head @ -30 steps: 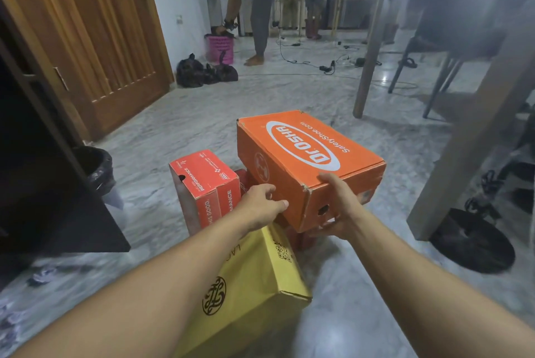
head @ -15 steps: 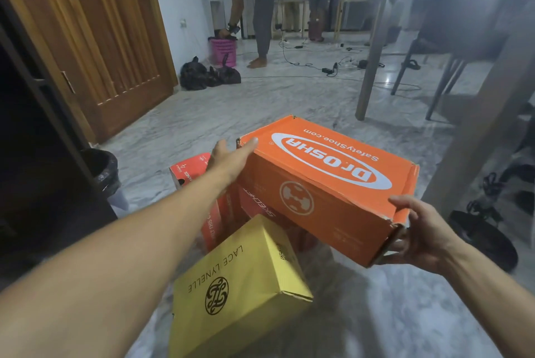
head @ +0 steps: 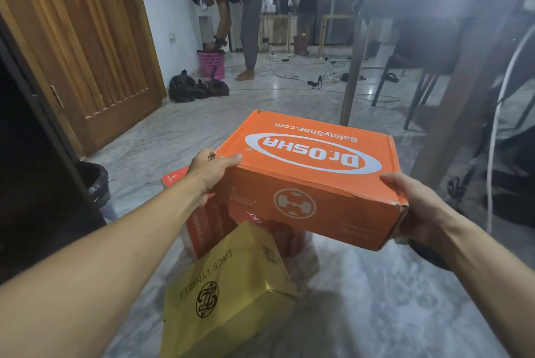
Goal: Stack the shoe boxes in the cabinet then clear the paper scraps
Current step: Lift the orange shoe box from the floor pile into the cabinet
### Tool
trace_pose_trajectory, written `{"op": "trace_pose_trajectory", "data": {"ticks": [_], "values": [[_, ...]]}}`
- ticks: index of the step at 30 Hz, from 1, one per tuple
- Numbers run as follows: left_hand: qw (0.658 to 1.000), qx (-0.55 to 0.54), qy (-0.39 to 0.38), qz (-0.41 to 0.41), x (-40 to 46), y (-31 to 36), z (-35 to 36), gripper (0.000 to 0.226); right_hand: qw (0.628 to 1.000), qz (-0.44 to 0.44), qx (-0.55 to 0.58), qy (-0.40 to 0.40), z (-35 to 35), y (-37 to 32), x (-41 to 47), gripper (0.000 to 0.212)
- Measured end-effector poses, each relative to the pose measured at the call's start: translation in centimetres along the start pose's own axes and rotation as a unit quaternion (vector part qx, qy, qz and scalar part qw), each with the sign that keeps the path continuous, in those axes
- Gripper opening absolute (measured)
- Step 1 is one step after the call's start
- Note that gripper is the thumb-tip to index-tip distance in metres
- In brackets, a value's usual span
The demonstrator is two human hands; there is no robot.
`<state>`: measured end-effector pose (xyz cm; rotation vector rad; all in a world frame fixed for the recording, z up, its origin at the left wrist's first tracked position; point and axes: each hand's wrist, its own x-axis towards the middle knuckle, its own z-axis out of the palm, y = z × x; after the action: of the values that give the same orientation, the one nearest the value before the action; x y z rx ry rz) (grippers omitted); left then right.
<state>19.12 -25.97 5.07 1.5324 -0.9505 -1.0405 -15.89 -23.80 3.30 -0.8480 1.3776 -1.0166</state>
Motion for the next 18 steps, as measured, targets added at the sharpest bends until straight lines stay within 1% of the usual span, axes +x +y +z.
{"op": "trace_pose_trajectory", "data": {"ticks": [2, 4, 6, 7, 8, 9, 11, 12, 15, 16, 18], "values": [[1.0, 0.006, 0.004, -0.003, -0.7, 0.4, -1.2, 0.053, 0.999, -0.046, -0.027, 0.003, 0.6, -0.8, -0.4, 0.023], [1.0, 0.026, 0.006, 0.005, -1.4, 0.9, -2.8, 0.058, 0.991, -0.107, -0.084, 0.008, 1.4, -1.8, -1.2, 0.023], [0.999, 0.049, -0.004, 0.002, -2.3, 1.4, -4.5, 0.076, 0.977, -0.158, -0.145, 0.017, 2.3, -3.0, -2.3, 0.03], [0.998, 0.059, -0.013, -0.001, -2.8, 1.7, -5.4, 0.082, 0.969, -0.179, -0.171, 0.011, 2.8, -3.6, -2.9, 0.038], [0.997, 0.073, -0.025, -0.001, -3.3, 1.9, -6.2, 0.082, 0.962, -0.193, -0.194, -0.004, 3.3, -4.2, -3.5, 0.048], [0.996, 0.087, -0.032, -0.002, -3.9, 2.3, -7.1, 0.08, 0.957, -0.198, -0.209, -0.025, 3.8, -4.7, -4.2, 0.052], [0.995, 0.099, -0.033, -0.002, -5.2, 2.8, -8.8, 0.075, 0.949, -0.195, -0.238, -0.072, 4.6, -5.5, -5.5, 0.049], [0.995, 0.098, -0.027, 0.0, -5.9, 3.1, -9.6, 0.073, 0.943, -0.193, -0.254, -0.091, 4.9, -5.9, -6.1, 0.055], [0.994, 0.107, -0.026, -0.002, -8.2, 3.7, -11.8, 0.069, 0.923, -0.205, -0.294, -0.14, 6.3, -7.1, -8.3, 0.082], [0.994, 0.11, -0.026, -0.001, -9.2, 3.9, -12.5, 0.074, 0.915, -0.208, -0.307, -0.158, 6.8, -7.4, -8.9, 0.093], [0.994, 0.107, -0.029, 0.002, -11.2, 4.3, -14.0, 0.099, 0.904, -0.215, -0.324, -0.179, 7.9, -7.8, -10.1, 0.117]]}}
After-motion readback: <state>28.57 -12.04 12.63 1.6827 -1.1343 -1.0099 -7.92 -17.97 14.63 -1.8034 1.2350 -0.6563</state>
